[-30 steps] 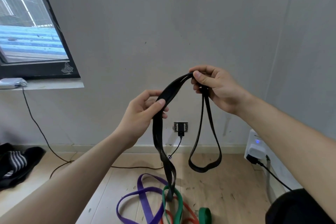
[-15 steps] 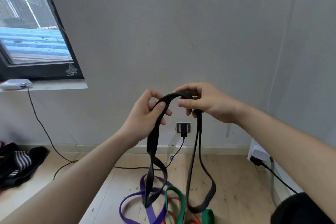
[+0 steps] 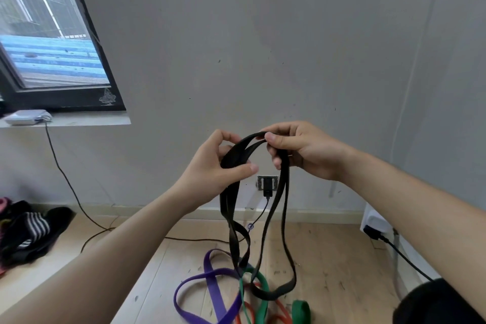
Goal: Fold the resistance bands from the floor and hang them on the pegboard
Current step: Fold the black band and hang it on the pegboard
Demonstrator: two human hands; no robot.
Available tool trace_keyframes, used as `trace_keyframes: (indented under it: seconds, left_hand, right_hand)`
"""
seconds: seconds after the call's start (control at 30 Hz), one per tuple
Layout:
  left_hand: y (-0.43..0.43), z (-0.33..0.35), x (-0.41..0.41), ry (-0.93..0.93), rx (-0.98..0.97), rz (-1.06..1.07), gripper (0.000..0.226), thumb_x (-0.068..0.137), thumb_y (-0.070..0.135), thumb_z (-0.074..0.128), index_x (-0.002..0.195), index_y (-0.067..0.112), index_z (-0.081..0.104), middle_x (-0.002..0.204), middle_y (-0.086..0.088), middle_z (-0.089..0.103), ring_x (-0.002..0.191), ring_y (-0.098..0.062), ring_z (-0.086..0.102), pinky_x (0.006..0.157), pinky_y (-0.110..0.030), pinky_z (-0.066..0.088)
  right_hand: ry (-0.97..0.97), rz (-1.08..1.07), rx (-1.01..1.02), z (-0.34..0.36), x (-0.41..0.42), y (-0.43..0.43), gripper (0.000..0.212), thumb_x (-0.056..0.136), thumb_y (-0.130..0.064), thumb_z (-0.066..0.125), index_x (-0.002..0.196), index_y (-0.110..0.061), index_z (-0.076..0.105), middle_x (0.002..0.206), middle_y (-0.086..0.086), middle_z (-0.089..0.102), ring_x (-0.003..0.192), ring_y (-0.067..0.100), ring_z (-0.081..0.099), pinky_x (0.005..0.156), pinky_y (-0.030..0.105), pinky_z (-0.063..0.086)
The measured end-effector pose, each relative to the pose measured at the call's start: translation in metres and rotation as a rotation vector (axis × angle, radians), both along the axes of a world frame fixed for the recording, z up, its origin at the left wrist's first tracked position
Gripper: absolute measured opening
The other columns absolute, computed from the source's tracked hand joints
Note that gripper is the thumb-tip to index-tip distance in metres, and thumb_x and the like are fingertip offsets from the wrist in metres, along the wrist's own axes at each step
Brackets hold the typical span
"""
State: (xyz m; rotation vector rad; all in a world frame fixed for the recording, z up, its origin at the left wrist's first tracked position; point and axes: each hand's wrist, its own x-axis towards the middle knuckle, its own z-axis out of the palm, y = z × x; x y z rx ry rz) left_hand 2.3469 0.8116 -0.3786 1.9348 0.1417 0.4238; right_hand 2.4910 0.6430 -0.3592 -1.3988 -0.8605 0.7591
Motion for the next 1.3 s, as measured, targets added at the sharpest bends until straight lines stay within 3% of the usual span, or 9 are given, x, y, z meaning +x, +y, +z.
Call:
trace_keyframes:
  seconds: [0.2, 0.4, 0.6, 0.73, 0.83, 1.03, 1.1, 1.2, 1.3]
  left_hand:
    - [0.001, -0.001, 0.002, -0.205, 0.022, 0.061, 0.020, 0.092, 0.005, 0.072, 0.101, 0.015, 0.059, 0.090, -0.012, 0.077, 0.075, -0.028, 0.076, 0.078, -0.040, 0.062]
    - [-0.004, 0.000, 0.004, -0.247, 0.035, 0.024, 0.009, 0.091, 0.000, 0.071, 0.097, 0.005, 0.066, 0.087, -0.013, 0.077, 0.073, -0.031, 0.074, 0.077, -0.043, 0.063]
    - [-0.005, -0.005, 0.006, -0.199, 0.104, 0.053, 0.020, 0.088, 0.009, 0.077, 0.099, 0.015, 0.062, 0.089, -0.006, 0.077, 0.074, -0.033, 0.075, 0.077, -0.048, 0.060]
    - [0.001, -0.007, 0.004, -0.098, 0.075, 0.006, 0.032, 0.085, 0.011, 0.080, 0.110, 0.017, 0.061, 0.097, -0.008, 0.074, 0.086, -0.028, 0.074, 0.077, -0.033, 0.060]
    - [0.008, -0.010, -0.001, 0.041, 0.075, -0.050, 0.031, 0.089, 0.009, 0.076, 0.115, 0.016, 0.061, 0.105, -0.014, 0.072, 0.088, -0.029, 0.075, 0.075, -0.034, 0.062]
    - [0.011, -0.011, -0.004, 0.112, 0.298, -0.036, 0.036, 0.096, 0.001, 0.059, 0.125, 0.022, 0.065, 0.106, 0.003, 0.075, 0.088, -0.018, 0.073, 0.085, -0.032, 0.060]
    - [0.008, -0.009, -0.003, 0.112, 0.234, -0.023, 0.042, 0.096, -0.003, 0.055, 0.127, 0.025, 0.064, 0.110, 0.006, 0.074, 0.090, -0.012, 0.071, 0.080, -0.029, 0.058]
    - [0.002, -0.008, -0.002, 0.120, 0.081, -0.080, 0.043, 0.099, -0.002, 0.053, 0.133, 0.023, 0.059, 0.120, 0.007, 0.072, 0.096, -0.020, 0.070, 0.074, -0.026, 0.057]
    - [-0.003, -0.011, -0.002, 0.123, 0.030, -0.149, 0.043, 0.103, 0.001, 0.050, 0.140, 0.023, 0.053, 0.118, 0.005, 0.073, 0.106, -0.006, 0.069, 0.078, -0.021, 0.056]
  right_hand:
    - [-0.043, 0.038, -0.022, 0.006, 0.000, -0.007, 0.037, 0.091, -0.018, 0.064, 0.127, -0.010, 0.063, 0.076, 0.009, 0.059, 0.060, 0.019, 0.056, 0.058, 0.028, 0.051]
    - [-0.187, 0.136, -0.105, 0.004, -0.012, -0.008, 0.042, 0.085, -0.018, 0.075, 0.126, -0.019, 0.064, 0.095, 0.013, 0.065, 0.079, 0.025, 0.066, 0.080, 0.038, 0.058]
    - [-0.258, -0.026, 0.020, 0.000, -0.019, 0.005, 0.022, 0.092, -0.008, 0.067, 0.111, 0.002, 0.069, 0.072, 0.006, 0.065, 0.060, 0.017, 0.058, 0.060, 0.026, 0.051]
    - [-0.231, -0.090, 0.077, 0.002, -0.018, 0.008, 0.015, 0.091, -0.008, 0.067, 0.105, -0.002, 0.070, 0.076, 0.009, 0.069, 0.054, 0.016, 0.057, 0.054, 0.024, 0.046]
    - [-0.209, -0.173, 0.098, 0.003, -0.015, 0.007, 0.013, 0.090, -0.007, 0.068, 0.103, -0.004, 0.070, 0.077, 0.011, 0.070, 0.047, 0.011, 0.046, 0.047, 0.019, 0.039]
    - [-0.238, -0.232, 0.069, 0.004, -0.014, 0.004, 0.013, 0.089, -0.008, 0.071, 0.101, -0.004, 0.072, 0.072, 0.008, 0.072, 0.046, 0.012, 0.036, 0.043, 0.018, 0.030]
    - [-0.223, -0.234, 0.074, 0.004, -0.014, 0.005, 0.014, 0.090, -0.008, 0.070, 0.103, -0.003, 0.072, 0.075, 0.010, 0.073, 0.045, 0.012, 0.035, 0.043, 0.019, 0.028]
    - [-0.158, -0.219, 0.092, 0.006, -0.012, 0.006, 0.018, 0.092, -0.008, 0.066, 0.107, 0.001, 0.069, 0.082, 0.015, 0.074, 0.043, 0.011, 0.033, 0.044, 0.020, 0.025]
    - [-0.075, -0.190, 0.100, 0.005, -0.010, 0.005, 0.014, 0.094, -0.008, 0.064, 0.106, -0.003, 0.069, 0.086, 0.017, 0.074, 0.041, 0.009, 0.033, 0.045, 0.020, 0.026]
